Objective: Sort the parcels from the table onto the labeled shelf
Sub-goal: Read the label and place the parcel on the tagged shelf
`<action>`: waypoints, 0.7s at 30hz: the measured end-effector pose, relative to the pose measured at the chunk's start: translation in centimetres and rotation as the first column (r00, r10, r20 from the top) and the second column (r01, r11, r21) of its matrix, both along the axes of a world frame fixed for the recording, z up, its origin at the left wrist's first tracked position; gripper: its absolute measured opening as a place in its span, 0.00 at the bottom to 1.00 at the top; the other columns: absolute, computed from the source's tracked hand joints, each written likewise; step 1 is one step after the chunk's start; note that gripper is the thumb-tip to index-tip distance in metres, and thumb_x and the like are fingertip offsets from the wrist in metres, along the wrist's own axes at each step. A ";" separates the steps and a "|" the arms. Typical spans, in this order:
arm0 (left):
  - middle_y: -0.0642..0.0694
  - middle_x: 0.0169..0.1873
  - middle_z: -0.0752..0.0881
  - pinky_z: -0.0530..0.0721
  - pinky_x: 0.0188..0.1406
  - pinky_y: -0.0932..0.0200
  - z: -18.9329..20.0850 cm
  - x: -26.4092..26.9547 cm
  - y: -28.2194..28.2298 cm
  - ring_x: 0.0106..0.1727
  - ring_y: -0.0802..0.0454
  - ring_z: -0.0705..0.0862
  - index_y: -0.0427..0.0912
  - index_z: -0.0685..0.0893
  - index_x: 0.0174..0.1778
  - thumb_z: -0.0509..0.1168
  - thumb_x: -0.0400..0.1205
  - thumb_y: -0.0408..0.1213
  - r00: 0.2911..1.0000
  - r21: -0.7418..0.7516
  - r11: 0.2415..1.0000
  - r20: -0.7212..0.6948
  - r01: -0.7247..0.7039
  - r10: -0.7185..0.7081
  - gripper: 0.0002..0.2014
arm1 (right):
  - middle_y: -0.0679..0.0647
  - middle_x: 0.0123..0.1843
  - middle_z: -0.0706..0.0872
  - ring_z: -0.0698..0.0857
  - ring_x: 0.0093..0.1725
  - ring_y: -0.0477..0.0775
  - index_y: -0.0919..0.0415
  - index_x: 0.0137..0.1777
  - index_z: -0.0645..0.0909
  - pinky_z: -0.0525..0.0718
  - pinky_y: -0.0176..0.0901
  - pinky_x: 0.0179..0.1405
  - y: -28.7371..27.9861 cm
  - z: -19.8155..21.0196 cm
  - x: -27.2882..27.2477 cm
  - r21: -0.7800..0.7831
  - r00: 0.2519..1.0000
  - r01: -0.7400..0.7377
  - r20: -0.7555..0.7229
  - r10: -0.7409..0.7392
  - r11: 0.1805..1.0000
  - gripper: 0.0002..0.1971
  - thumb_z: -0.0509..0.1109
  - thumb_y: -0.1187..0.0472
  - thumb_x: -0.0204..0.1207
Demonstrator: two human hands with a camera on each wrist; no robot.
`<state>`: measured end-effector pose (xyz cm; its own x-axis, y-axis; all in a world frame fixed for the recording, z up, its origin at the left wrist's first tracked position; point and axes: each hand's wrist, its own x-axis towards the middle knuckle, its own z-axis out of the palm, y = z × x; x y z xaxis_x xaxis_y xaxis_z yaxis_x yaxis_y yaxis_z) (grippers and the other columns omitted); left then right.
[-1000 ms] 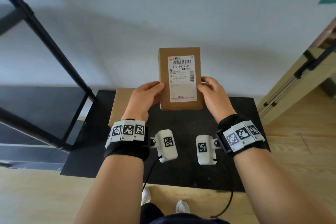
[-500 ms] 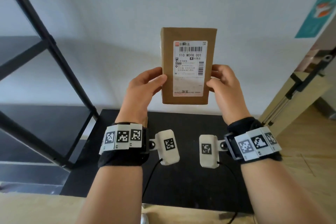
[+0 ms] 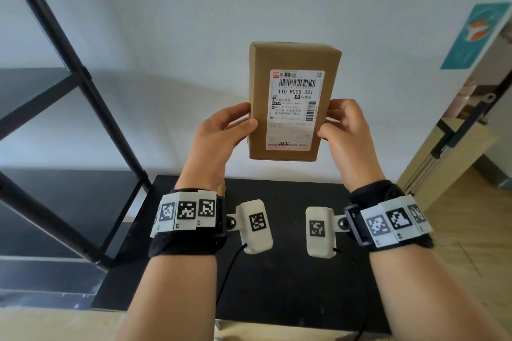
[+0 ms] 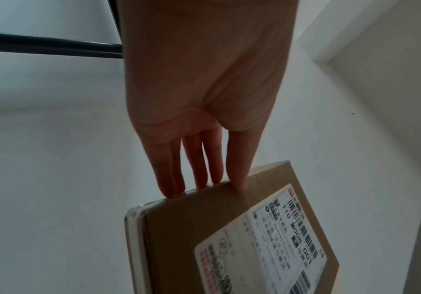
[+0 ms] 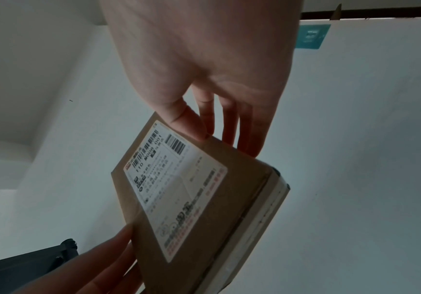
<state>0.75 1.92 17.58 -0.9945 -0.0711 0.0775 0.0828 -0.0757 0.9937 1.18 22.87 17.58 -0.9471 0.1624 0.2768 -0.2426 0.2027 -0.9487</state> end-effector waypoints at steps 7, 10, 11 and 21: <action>0.48 0.61 0.92 0.83 0.72 0.48 0.1 -0.2 0.1 0.64 0.51 0.90 0.42 0.86 0.70 0.71 0.82 0.33 1.000 -0.009 1.000 0.006 -0.001 0.001 0.19 | 0.49 0.56 0.88 0.88 0.57 0.48 0.58 0.58 0.75 0.87 0.43 0.51 0.1 0.2 -0.3 -0.008 1.000 0.004 0.004 -0.004 1.000 0.11 0.64 0.68 0.78; 0.48 0.59 0.92 0.85 0.69 0.47 0.3 -0.4 0.3 0.63 0.51 0.90 0.42 0.87 0.69 0.71 0.83 0.36 1.000 -0.024 0.999 0.014 -0.025 0.025 0.17 | 0.49 0.56 0.88 0.87 0.58 0.51 0.56 0.58 0.75 0.87 0.46 0.52 0.2 0.0 -0.5 -0.018 1.000 0.008 0.028 -0.007 1.000 0.10 0.65 0.65 0.78; 0.48 0.59 0.92 0.85 0.69 0.47 0.3 -0.5 0.4 0.63 0.51 0.90 0.43 0.87 0.68 0.71 0.82 0.37 0.999 -0.027 0.999 0.019 -0.031 0.032 0.17 | 0.50 0.57 0.88 0.87 0.58 0.51 0.56 0.59 0.75 0.87 0.45 0.52 0.2 0.0 -0.6 -0.013 0.999 0.010 0.036 -0.010 1.000 0.10 0.65 0.63 0.78; 0.46 0.55 0.94 0.88 0.63 0.47 0.9 -0.9 1.6 0.58 0.49 0.92 0.42 0.89 0.64 0.71 0.83 0.41 0.996 -0.051 0.996 0.053 -0.067 0.070 0.15 | 0.52 0.55 0.88 0.89 0.53 0.49 0.57 0.62 0.75 0.83 0.37 0.41 0.5 0.0 -0.8 0.000 0.997 0.037 0.072 -0.037 0.999 0.12 0.64 0.58 0.80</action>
